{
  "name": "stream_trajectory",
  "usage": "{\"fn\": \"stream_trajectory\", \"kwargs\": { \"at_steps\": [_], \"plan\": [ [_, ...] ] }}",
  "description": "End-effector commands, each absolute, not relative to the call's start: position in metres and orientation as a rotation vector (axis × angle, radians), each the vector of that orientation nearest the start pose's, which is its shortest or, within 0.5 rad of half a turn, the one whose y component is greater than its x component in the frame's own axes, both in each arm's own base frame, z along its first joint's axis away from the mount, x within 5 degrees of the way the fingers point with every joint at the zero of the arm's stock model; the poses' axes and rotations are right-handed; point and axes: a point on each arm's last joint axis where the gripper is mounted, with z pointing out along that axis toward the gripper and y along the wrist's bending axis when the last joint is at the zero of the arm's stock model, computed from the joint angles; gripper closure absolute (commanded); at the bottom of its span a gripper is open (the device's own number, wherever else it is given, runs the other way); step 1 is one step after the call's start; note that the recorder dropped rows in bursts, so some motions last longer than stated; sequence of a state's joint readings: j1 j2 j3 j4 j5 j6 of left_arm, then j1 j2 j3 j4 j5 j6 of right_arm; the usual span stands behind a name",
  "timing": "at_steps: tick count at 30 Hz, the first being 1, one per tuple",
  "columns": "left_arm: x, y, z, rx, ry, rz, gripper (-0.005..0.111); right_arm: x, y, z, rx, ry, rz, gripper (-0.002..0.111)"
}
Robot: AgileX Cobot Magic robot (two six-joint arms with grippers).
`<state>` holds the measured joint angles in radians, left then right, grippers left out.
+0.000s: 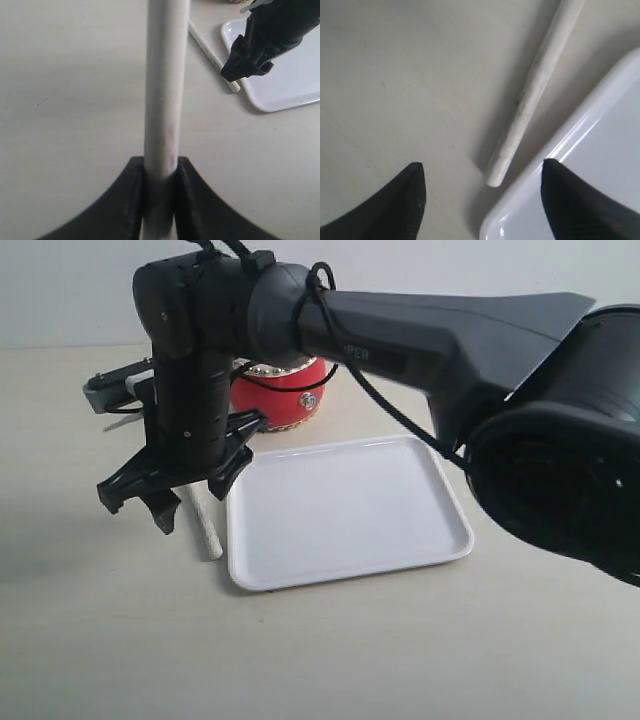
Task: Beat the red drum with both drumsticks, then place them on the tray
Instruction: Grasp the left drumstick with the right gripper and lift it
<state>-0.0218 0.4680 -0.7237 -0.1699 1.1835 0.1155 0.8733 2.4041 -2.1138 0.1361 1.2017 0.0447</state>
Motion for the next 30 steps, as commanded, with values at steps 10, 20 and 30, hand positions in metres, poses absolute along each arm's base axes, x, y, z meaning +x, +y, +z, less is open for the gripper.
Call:
{"fn": "stream_trajectory", "kwargs": {
  "at_steps": [10,20,30],
  "plan": [
    [0.052,-0.015,0.325,0.141,2.394,-0.178,0.107,0.322,0.399,0.133,-1.146,2.774,0.279,0.049],
    [0.050,-0.015,0.323,0.146,2.423,-0.180,0.107,0.322,0.399,0.111,-1.141,2.825,0.266,0.051],
    [0.050,-0.015,0.323,0.146,2.423,-0.180,0.107,0.325,0.396,0.110,-1.035,2.848,0.203,0.098]
  ]
}}
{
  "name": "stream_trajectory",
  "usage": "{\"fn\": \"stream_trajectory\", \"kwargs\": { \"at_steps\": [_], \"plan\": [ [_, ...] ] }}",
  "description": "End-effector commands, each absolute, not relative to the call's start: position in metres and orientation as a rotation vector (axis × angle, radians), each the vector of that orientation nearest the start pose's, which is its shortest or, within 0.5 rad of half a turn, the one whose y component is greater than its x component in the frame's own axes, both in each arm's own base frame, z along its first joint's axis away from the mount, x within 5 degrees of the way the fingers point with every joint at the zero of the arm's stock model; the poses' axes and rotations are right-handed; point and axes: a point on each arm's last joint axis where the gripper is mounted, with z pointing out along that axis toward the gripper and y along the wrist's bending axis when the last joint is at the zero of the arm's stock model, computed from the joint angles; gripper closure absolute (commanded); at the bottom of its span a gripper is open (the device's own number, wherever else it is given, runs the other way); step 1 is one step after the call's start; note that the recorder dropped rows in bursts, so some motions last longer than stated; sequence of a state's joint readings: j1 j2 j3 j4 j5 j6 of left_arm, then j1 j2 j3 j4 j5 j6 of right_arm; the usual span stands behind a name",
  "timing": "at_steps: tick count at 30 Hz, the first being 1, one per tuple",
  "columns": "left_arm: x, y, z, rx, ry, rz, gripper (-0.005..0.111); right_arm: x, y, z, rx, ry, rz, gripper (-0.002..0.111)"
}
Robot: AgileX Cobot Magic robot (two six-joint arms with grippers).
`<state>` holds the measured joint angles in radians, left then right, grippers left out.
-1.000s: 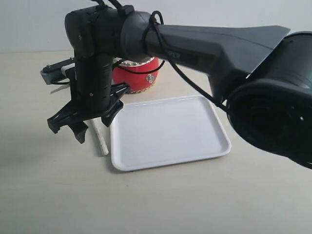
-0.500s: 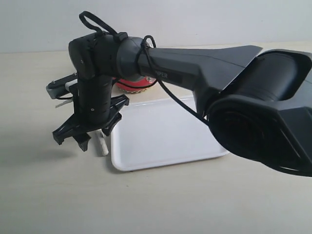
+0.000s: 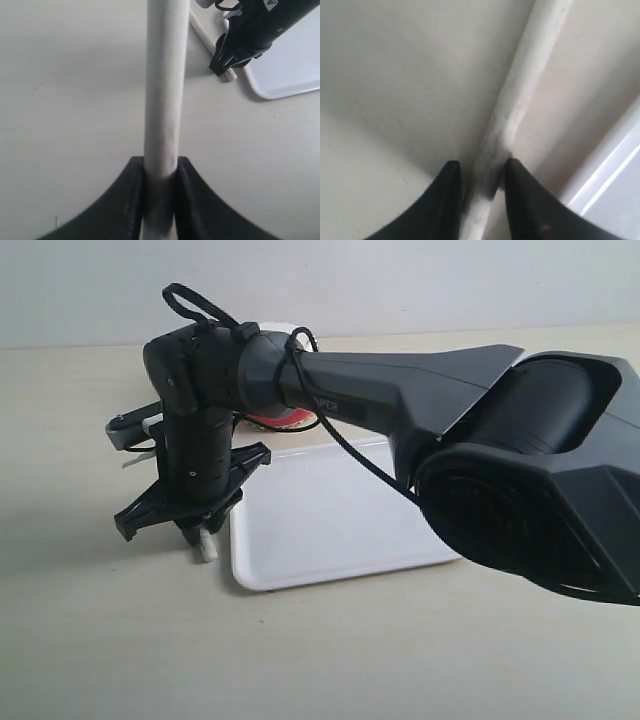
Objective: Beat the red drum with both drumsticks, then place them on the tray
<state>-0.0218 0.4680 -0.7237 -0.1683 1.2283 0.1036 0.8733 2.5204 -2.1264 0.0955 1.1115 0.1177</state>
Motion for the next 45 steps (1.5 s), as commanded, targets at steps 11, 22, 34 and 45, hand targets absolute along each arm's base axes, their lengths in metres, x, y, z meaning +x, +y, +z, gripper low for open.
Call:
{"fn": "stream_trajectory", "kwargs": {
  "at_steps": [11,22,34,45],
  "plan": [
    [0.051,-0.015,0.323,0.144,2.427,-0.182,0.107,0.322,0.393,0.165,-1.024,2.781,0.250,0.108],
    [0.113,-0.021,0.298,0.126,2.716,-0.274,0.107,0.304,0.359,0.298,-1.100,2.510,0.236,0.108],
    [0.218,-0.028,0.289,0.201,2.853,-0.312,0.107,0.326,0.265,0.317,-0.916,2.617,0.127,0.108],
    [0.297,-0.106,0.279,0.667,2.833,-0.318,0.107,0.325,0.226,0.271,-0.942,2.788,0.008,0.108]
  ]
}}
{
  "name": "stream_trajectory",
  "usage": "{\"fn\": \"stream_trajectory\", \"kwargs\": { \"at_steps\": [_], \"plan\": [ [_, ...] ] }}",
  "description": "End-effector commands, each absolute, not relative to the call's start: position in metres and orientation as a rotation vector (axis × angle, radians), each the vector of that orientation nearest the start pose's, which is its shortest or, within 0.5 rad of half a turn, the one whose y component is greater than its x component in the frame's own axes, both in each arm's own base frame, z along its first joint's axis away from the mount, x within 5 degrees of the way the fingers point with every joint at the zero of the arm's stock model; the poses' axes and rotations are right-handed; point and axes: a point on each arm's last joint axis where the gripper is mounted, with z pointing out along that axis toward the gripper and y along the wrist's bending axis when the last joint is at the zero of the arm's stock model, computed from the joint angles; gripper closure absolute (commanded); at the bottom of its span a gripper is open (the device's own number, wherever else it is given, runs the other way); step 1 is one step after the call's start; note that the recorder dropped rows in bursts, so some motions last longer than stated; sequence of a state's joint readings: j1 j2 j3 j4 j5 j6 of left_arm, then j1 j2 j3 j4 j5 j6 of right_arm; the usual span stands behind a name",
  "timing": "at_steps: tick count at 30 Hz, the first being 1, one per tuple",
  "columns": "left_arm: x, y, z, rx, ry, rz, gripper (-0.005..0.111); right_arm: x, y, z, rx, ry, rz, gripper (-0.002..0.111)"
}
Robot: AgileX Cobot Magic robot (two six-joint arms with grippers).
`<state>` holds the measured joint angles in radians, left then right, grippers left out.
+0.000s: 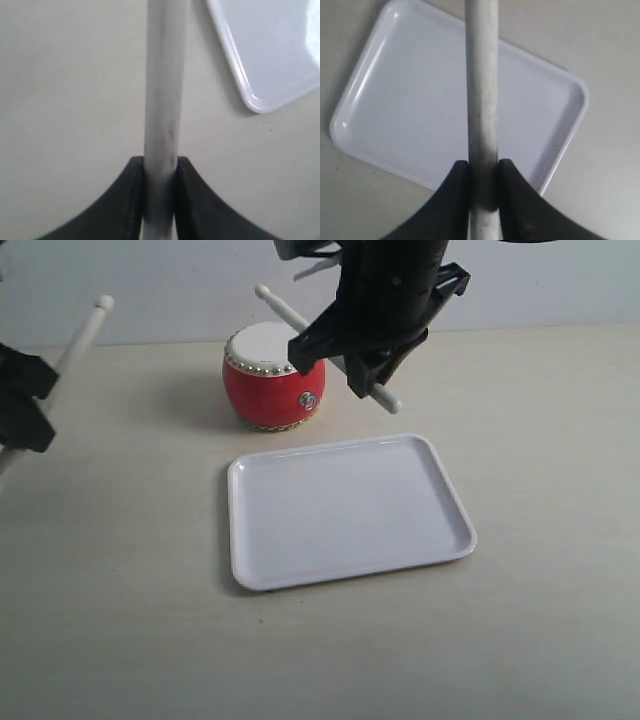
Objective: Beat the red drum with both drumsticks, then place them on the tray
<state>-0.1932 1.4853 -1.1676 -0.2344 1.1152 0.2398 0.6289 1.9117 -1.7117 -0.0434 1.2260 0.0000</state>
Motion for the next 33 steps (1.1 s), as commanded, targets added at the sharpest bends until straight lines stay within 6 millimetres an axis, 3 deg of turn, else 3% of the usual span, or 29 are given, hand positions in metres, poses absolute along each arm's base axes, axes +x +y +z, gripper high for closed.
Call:
{"fn": "stream_trajectory", "kwargs": {
  "at_steps": [1,7,12,17,26,33],
  "plan": [
    [0.303,-0.114,0.275,0.711,2.839,-0.305,0.107,0.324,0.225,0.267,-0.949,2.798,-0.008,0.108],
    [0.335,-0.146,0.252,0.862,2.895,-0.239,0.107,0.321,0.218,0.255,-0.980,2.822,-0.094,0.108],
    [0.359,-0.153,0.235,0.889,2.940,-0.211,0.107,0.322,0.218,0.254,-0.979,2.806,-0.093,0.108],
    [0.375,-0.156,0.228,0.877,2.938,-0.180,0.107,0.323,0.220,0.261,-0.852,2.786,-0.049,0.108],
    [0.391,-0.162,0.248,0.750,2.884,-0.195,0.107,0.334,0.228,0.262,-0.868,2.642,0.015,0.108],
    [0.398,-0.165,0.269,0.731,2.807,-0.200,0.107,0.341,0.230,0.250,-0.868,2.647,0.008,0.108]
  ]
}}
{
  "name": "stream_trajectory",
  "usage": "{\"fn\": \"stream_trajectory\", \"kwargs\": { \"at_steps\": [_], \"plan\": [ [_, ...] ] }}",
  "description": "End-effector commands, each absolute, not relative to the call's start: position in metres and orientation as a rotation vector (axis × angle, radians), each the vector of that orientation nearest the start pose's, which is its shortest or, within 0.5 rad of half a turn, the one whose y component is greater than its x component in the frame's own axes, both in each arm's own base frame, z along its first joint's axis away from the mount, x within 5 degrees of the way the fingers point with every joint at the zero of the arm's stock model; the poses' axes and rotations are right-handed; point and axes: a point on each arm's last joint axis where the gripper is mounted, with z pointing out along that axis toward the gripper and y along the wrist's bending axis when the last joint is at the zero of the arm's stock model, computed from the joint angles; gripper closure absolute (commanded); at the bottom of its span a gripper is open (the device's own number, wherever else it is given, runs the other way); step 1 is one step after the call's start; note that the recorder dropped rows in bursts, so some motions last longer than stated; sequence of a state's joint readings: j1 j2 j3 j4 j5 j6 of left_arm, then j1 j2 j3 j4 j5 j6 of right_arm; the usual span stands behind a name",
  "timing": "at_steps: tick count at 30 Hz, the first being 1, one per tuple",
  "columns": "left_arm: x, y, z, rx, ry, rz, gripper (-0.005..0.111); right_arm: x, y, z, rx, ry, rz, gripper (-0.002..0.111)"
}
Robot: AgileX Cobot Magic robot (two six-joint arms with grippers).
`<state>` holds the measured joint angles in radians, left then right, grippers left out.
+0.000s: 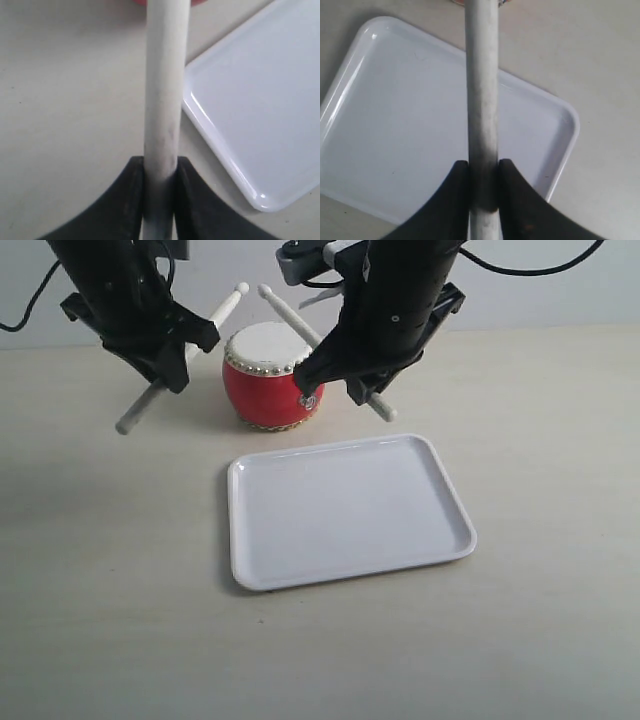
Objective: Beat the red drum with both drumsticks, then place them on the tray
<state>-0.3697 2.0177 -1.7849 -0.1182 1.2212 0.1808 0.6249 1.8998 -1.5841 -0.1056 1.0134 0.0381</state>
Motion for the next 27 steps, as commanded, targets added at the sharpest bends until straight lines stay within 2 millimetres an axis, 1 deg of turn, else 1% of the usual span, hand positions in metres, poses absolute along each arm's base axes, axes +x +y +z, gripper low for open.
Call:
{"fn": "stream_trajectory", "kwargs": {
  "at_steps": [1,4,7,9,11,12,14,17,18,19,21,22,24,26,27],
  "plan": [
    [0.399,-0.165,0.272,0.722,2.798,-0.202,0.107,0.342,0.230,0.249,-0.865,2.643,0.010,0.108],
    [0.402,-0.166,0.282,0.714,2.765,-0.204,0.107,0.352,0.224,0.231,-0.836,2.699,0.005,0.108],
    [0.402,-0.166,0.284,0.714,2.758,-0.201,0.107,0.357,0.222,0.208,-0.804,2.805,0.054,0.108],
    [0.404,-0.167,0.280,0.715,2.767,-0.200,0.107,0.358,0.223,0.199,-0.799,2.835,0.084,0.108],
    [0.407,-0.168,0.269,0.719,2.791,-0.201,0.107,0.357,0.225,0.199,-0.803,2.838,0.114,0.108],
    [0.409,-0.169,0.263,0.723,2.804,-0.204,0.107,0.357,0.225,0.204,-0.796,2.829,0.126,0.108],
    [0.414,-0.171,0.243,0.731,2.848,-0.197,0.107,0.354,0.225,0.218,-0.781,2.808,0.158,0.108],
    [0.421,-0.174,0.211,0.739,2.921,-0.202,0.107,0.349,0.222,0.253,-0.761,2.725,0.189,0.108],
    [0.423,-0.176,0.199,0.735,2.948,-0.217,0.107,0.345,0.219,0.271,-0.750,2.682,0.204,0.108],
    [0.424,-0.178,0.188,0.734,2.973,-0.227,0.107,0.342,0.217,0.284,-0.741,2.649,0.218,0.108],
    [0.426,-0.180,0.170,0.744,3.012,-0.251,0.107,0.336,0.214,0.303,-0.725,2.590,0.238,0.108],
    [0.426,-0.181,0.165,0.750,3.020,-0.256,0.107,0.334,0.213,0.310,-0.717,2.566,0.249,0.108],
    [0.427,-0.181,0.159,0.750,3.033,-0.258,0.107,0.334,0.213,0.311,-0.747,2.543,0.247,0.108],
    [0.427,-0.181,0.161,0.747,3.027,-0.258,0.107,0.339,0.215,0.300,-0.769,2.567,0.229,0.108],
    [0.427,-0.181,0.166,0.746,3.017,-0.260,0.107,0.342,0.218,0.289,-0.776,2.596,0.220,0.108]
  ]
}}
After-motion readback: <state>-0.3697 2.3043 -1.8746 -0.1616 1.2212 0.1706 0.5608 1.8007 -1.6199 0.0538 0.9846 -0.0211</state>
